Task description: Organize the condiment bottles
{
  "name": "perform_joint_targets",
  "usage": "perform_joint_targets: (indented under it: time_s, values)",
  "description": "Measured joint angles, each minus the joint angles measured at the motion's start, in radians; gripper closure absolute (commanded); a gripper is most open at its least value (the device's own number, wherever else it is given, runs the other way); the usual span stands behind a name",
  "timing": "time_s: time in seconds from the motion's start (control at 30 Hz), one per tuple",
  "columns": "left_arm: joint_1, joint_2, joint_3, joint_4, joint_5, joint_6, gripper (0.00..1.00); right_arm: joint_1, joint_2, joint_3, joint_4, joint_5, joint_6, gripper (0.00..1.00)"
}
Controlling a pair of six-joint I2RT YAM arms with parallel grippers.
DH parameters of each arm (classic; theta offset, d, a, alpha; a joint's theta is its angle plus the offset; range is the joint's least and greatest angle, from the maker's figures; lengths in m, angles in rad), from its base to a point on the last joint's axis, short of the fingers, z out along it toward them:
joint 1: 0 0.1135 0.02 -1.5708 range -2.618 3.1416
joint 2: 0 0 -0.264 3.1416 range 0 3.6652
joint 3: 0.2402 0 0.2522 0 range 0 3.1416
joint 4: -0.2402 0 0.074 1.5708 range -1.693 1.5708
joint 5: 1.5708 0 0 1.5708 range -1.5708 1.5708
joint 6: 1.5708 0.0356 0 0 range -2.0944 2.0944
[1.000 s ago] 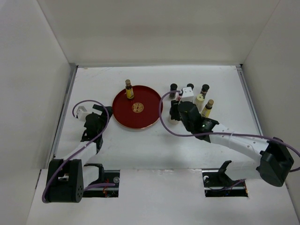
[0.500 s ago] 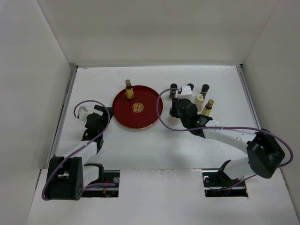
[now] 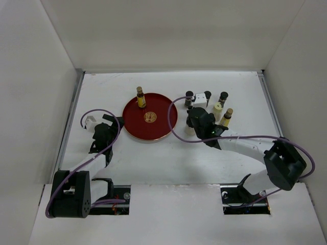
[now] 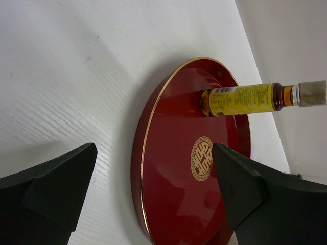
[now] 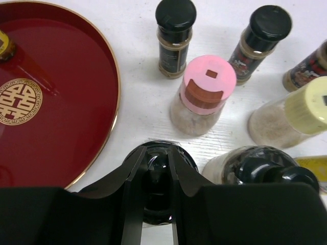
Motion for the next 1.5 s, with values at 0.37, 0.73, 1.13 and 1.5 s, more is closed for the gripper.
perform_joint_targets:
  time_s: [0.37,0.73,1.13,1.5]
  values:
    - [0.000,0.004,0.000,0.002,-0.001,0.000,0.00,0.042,0.041,0.261,-0.006,0.000,-0.046,0.83]
    - [0.000,0.024,0.000,0.008,0.000,0.000,0.00,0.033,0.577,0.731,0.030,-0.141,-0.056,0.83]
    - [0.000,0.051,0.000,0.024,0.001,0.000,0.00,-0.013,0.715,0.861,0.008,-0.184,-0.049,0.57]
    - [-0.003,0.056,0.000,0.037,0.001,0.000,0.00,-0.007,0.560,0.687,0.059,-0.189,-0.028,0.35]
